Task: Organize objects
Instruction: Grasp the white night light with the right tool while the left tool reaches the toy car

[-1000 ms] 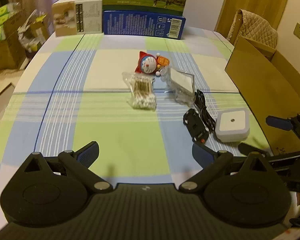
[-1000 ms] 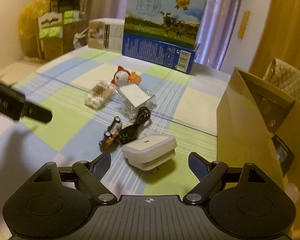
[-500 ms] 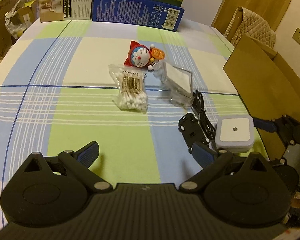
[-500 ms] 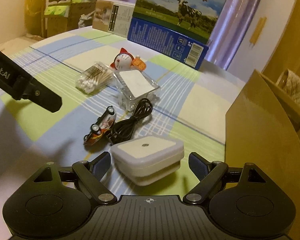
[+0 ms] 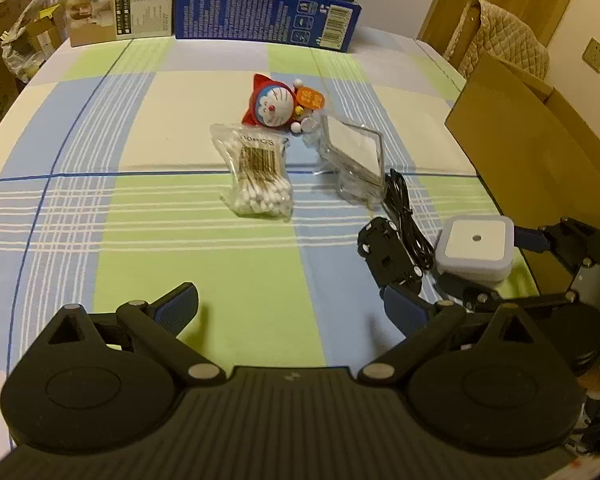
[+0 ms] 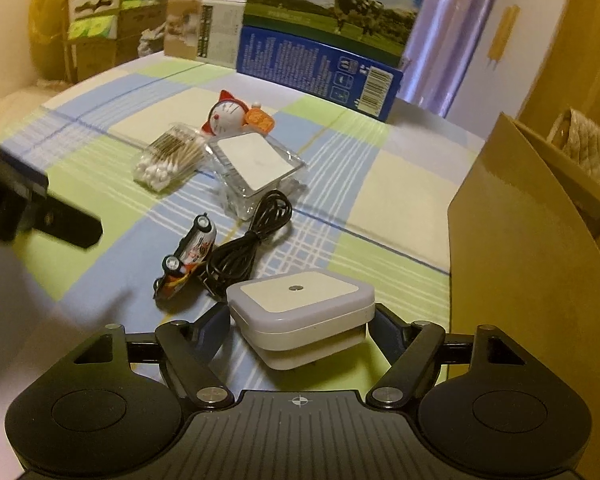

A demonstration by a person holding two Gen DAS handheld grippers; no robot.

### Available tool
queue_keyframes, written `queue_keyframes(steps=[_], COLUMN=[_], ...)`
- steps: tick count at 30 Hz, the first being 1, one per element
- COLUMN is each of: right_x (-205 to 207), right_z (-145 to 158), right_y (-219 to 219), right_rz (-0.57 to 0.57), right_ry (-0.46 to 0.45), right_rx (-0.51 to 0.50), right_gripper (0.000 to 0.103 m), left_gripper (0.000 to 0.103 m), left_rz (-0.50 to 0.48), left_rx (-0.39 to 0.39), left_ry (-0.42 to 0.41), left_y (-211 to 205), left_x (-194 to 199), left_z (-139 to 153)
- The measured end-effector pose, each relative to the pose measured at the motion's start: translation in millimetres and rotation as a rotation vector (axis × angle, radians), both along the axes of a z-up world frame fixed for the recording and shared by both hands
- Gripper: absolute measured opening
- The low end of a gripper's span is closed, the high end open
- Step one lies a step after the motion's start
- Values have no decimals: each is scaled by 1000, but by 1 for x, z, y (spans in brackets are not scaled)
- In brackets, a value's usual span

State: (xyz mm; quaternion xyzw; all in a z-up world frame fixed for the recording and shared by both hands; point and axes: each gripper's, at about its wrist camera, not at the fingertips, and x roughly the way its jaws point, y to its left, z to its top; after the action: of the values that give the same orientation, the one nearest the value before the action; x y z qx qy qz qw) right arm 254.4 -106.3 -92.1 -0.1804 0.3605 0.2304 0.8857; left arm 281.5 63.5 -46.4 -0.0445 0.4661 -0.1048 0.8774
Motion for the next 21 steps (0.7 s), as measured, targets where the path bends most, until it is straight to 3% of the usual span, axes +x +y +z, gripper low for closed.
queue_keyframes(steps=[9,11,15,21], right_x=[7,8,8,8], right_z=[8,8,9,8], right_y=[-15,-17,-20,-21], right_rz=[-78,-85,-87,-88], right_ry=[31,34,38,49], right_rx=[57,59,63,67], right_gripper=[72,72,72,72], left_gripper=[78,66,54,47], left_rz=[-46,-59,-75,-69], left_rx=[-41,-49,-85,-129], left_ry=[16,4,4,21], left_y=[-20,-26,-36,-46], left_x=[11,14,20,28], left_z=[-8,-8,-8,-12])
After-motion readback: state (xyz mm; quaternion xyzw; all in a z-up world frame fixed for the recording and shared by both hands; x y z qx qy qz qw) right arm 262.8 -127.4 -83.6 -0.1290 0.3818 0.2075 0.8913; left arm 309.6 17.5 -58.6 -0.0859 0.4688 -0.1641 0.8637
